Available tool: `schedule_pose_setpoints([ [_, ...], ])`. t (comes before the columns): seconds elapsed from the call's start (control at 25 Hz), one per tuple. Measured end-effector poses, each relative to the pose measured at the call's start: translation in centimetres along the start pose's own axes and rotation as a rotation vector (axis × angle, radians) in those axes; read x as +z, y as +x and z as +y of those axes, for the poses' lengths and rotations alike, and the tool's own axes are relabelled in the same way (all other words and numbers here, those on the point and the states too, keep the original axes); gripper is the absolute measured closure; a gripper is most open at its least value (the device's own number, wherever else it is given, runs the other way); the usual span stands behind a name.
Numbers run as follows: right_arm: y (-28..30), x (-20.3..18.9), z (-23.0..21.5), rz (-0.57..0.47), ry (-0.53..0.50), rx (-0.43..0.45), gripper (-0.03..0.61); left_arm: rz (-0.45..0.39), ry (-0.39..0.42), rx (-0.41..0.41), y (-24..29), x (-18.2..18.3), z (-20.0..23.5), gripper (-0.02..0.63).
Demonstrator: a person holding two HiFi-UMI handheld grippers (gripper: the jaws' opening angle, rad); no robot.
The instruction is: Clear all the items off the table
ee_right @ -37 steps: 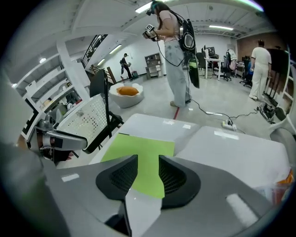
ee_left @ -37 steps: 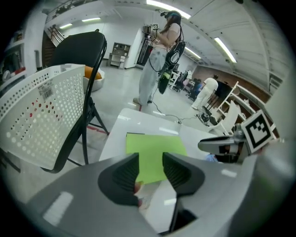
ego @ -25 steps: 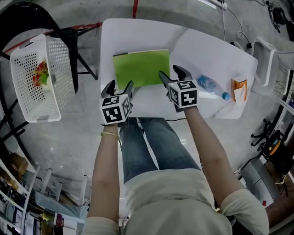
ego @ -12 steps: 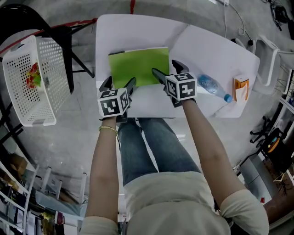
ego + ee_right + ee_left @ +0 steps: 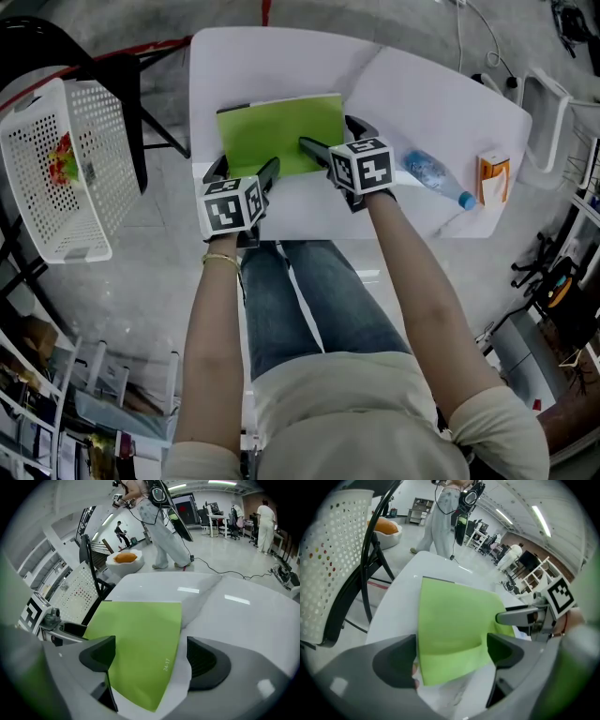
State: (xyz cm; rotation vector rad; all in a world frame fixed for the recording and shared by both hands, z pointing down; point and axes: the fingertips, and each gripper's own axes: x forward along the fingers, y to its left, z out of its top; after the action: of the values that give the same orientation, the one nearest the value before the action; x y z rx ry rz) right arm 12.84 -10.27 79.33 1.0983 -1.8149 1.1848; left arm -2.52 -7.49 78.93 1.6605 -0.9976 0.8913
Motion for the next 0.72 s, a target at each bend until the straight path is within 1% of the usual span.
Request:
schedule_pose_setpoints([
  [0.2, 0.2, 0.0, 0.4, 0.008, -0.016, 0.009, 0.1, 0.016, 0.028, 0.014, 0.0, -0.1, 0.1, 0.15],
  [0.24, 0.2, 0.0, 0.5, 0.012, -0.022, 0.01, 0.107, 0.021, 0.035, 0.016, 0.0, -0.1, 0.2, 0.157],
  [0.32, 0.3, -0.1, 0.7, 0.022, -0.031, 0.012, 0.147, 0.025, 0.048, 0.022, 0.0, -0.1, 0.2, 0.194],
  [0.44, 0.1, -0.3, 0.6, 0.035, -0.016, 0.008, 0.156, 0.028, 0.054, 0.024, -0.2, -0.1, 0.1, 0.212],
  [0.56, -0.2, -0.6, 0.3, 0.048, 0.012, -0.002, 0.161, 0.022, 0.04, 0.022, -0.5, 0.2, 0.0, 0.26],
  [0.72, -1.3, -0.3, 0.1, 0.019, 0.032, -0.024, 0.164, -0.012, 0.056, 0.028, -1.2, 1.1, -0.5, 0.287],
])
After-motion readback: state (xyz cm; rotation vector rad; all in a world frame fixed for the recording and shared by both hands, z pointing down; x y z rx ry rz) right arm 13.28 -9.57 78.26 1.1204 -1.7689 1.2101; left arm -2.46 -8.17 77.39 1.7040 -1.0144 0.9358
